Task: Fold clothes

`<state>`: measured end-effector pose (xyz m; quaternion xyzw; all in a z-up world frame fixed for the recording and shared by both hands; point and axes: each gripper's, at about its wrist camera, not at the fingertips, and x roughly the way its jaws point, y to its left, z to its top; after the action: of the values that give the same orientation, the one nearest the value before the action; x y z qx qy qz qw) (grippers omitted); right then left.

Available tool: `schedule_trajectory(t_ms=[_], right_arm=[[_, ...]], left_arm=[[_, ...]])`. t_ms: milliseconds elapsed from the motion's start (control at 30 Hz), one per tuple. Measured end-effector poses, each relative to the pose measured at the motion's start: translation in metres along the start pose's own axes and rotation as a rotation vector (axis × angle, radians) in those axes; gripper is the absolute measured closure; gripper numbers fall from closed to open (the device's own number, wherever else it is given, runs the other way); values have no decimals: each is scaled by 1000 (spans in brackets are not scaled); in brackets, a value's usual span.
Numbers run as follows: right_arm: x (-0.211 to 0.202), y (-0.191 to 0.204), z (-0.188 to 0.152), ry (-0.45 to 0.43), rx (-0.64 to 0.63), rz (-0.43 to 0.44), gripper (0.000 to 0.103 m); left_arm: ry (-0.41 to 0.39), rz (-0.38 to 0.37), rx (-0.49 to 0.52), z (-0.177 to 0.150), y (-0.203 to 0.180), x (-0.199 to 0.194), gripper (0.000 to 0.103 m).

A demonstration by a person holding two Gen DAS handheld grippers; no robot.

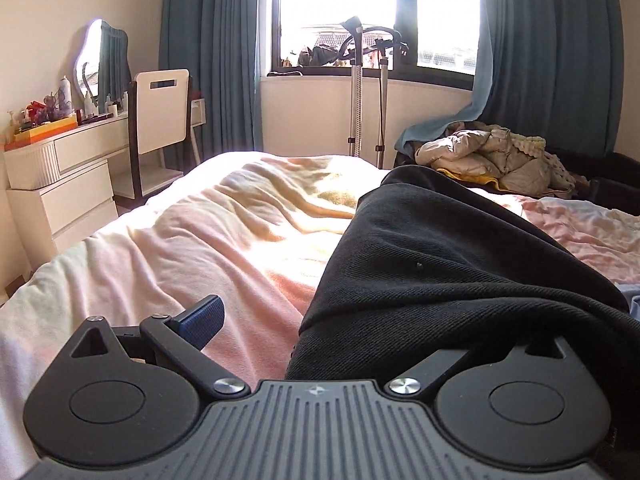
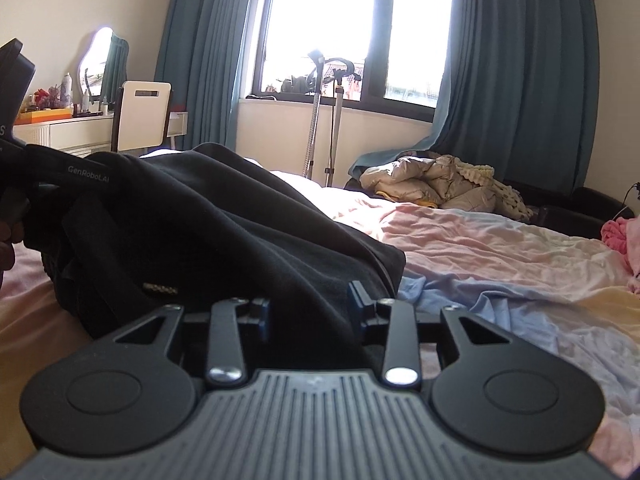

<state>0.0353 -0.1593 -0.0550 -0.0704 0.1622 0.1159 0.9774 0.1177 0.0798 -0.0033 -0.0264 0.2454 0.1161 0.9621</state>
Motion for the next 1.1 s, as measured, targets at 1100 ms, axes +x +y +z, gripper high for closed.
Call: schedule_trajectory(t_ms=[1100], right_arm=[[-6, -16, -11, 91, 152, 83, 52]], left_arm=[[302, -448, -537, -51, 36, -40, 2]])
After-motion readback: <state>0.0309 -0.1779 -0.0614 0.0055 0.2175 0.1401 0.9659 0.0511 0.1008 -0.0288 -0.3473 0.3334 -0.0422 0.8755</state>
